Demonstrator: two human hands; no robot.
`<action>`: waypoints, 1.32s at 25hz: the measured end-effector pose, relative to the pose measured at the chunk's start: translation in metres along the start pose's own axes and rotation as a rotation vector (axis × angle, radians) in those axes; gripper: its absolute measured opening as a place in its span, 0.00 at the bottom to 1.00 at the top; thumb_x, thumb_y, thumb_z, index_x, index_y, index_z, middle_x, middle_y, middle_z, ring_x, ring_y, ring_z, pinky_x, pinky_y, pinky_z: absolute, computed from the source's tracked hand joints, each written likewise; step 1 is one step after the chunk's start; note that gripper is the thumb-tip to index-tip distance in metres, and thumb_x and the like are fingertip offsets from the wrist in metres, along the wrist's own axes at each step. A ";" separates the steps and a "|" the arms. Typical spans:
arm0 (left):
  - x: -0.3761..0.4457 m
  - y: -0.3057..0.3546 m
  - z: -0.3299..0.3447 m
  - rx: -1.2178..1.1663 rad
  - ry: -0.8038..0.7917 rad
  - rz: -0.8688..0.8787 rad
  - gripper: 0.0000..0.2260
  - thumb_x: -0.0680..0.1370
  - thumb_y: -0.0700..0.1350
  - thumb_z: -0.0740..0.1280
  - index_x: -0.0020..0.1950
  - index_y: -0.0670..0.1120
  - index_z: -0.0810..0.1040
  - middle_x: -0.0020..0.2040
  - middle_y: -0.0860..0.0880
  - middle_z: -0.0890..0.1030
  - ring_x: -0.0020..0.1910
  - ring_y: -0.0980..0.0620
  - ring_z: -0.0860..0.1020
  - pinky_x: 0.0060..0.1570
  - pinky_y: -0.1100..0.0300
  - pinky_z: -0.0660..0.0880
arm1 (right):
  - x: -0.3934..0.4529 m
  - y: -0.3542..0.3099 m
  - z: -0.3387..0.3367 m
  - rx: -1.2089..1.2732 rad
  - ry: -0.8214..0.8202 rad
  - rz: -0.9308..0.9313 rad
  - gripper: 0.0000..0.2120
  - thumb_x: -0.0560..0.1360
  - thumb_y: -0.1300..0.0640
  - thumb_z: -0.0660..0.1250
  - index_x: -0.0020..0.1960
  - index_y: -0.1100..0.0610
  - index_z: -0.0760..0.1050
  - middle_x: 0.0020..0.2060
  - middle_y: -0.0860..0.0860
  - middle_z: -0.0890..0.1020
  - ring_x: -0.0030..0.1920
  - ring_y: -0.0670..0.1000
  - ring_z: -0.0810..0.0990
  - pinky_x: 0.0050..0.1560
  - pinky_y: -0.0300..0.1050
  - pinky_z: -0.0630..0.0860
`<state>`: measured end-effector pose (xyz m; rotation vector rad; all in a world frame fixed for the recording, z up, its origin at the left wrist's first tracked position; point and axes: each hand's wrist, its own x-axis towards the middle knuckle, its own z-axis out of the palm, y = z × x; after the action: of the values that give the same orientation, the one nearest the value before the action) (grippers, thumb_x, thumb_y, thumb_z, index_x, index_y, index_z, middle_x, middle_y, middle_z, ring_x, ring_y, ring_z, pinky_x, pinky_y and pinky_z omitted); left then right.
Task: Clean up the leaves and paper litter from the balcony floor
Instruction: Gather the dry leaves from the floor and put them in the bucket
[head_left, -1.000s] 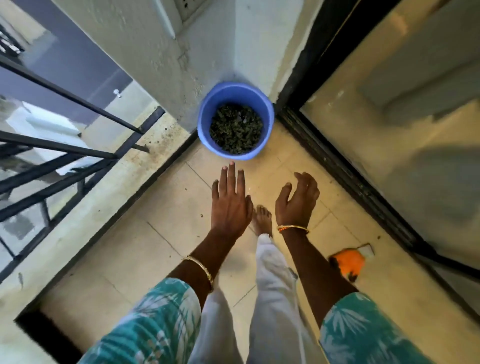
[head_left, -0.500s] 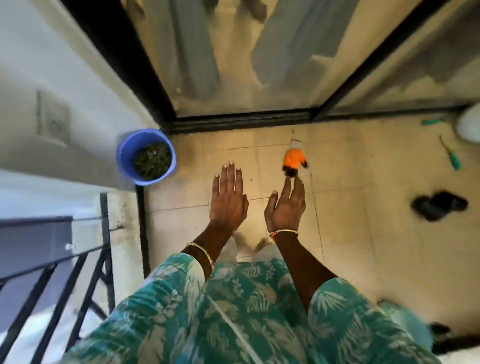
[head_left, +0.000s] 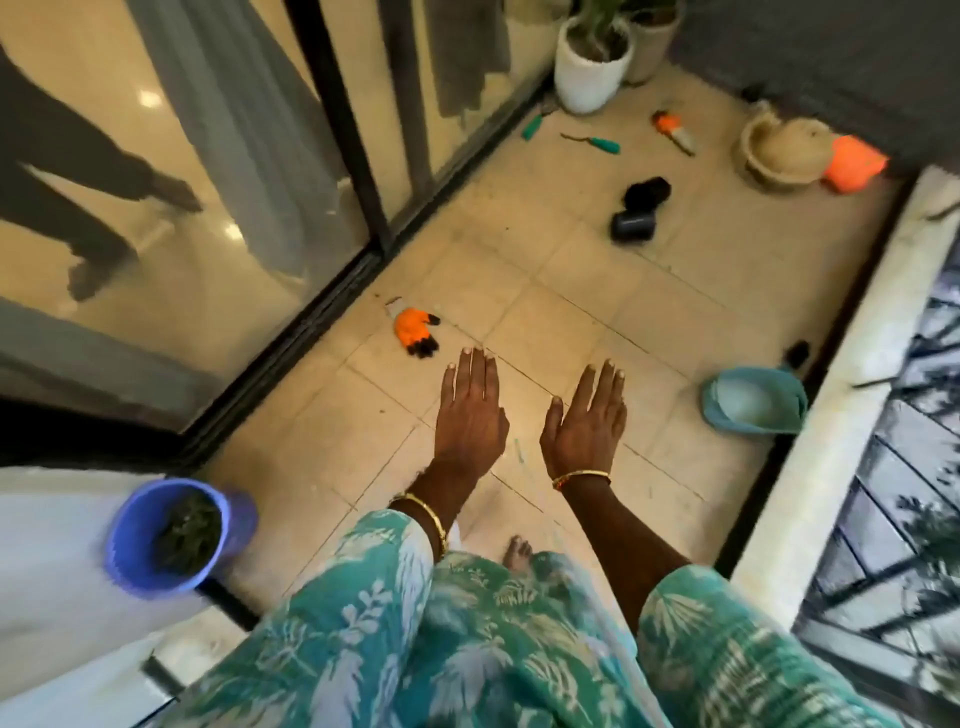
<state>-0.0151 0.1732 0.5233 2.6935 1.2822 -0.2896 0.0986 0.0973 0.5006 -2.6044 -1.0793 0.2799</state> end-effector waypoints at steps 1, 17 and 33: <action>0.001 0.020 -0.004 -0.011 0.011 0.049 0.32 0.80 0.51 0.57 0.78 0.38 0.48 0.78 0.38 0.50 0.78 0.41 0.47 0.74 0.47 0.42 | 0.000 0.018 -0.013 0.019 0.026 0.040 0.30 0.77 0.49 0.50 0.74 0.64 0.57 0.75 0.61 0.55 0.75 0.61 0.51 0.71 0.59 0.54; 0.205 0.179 -0.086 -0.048 0.165 0.530 0.31 0.81 0.50 0.58 0.78 0.40 0.50 0.79 0.39 0.49 0.78 0.42 0.49 0.75 0.47 0.46 | 0.165 0.148 -0.107 -0.052 0.222 0.308 0.26 0.78 0.53 0.56 0.73 0.62 0.58 0.74 0.61 0.56 0.75 0.60 0.53 0.72 0.58 0.57; 0.545 0.263 -0.136 0.023 -0.009 0.578 0.32 0.81 0.51 0.58 0.78 0.40 0.47 0.79 0.39 0.46 0.78 0.42 0.48 0.75 0.47 0.49 | 0.479 0.201 -0.135 0.053 0.385 0.604 0.23 0.76 0.57 0.60 0.69 0.63 0.64 0.73 0.62 0.60 0.74 0.61 0.55 0.70 0.58 0.56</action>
<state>0.5410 0.4468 0.5396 2.9195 0.4534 -0.2399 0.6034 0.2771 0.5263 -2.7144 -0.1461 -0.0688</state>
